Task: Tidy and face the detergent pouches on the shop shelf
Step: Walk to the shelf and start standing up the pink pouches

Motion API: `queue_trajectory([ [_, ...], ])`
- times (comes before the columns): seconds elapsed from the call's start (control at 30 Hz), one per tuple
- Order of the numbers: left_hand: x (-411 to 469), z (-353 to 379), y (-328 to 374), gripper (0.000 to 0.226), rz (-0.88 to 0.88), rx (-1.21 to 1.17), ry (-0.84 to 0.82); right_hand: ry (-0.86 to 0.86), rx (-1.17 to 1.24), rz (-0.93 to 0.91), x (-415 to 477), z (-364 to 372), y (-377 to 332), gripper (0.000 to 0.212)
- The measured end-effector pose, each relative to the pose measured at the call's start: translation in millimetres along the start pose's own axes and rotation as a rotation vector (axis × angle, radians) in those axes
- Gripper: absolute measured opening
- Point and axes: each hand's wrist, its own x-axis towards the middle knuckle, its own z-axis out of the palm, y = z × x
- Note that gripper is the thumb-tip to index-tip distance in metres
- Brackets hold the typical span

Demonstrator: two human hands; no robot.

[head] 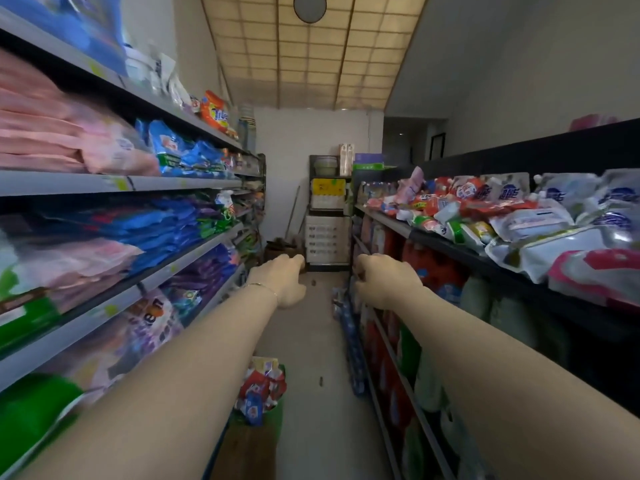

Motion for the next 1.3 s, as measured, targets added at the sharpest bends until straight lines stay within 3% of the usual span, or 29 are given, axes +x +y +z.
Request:
queue_trajectory([
  [0.67,384.1,100.3,-49.3,0.045,0.116,-0.006,-0.022,0.060,-0.015,0.066,353.1,100.0,76.9,0.032],
  [1.03,545.7,169.0,-50.8,0.044,0.113,0.004,-0.043,0.059,-0.008,0.067,506.1,168.8,155.0,0.030],
  [1.3,709.0,197.1,-24.9,0.040,0.123,-0.026,-0.012,0.098,-0.027,0.058,650.1,193.5,236.8,0.032],
])
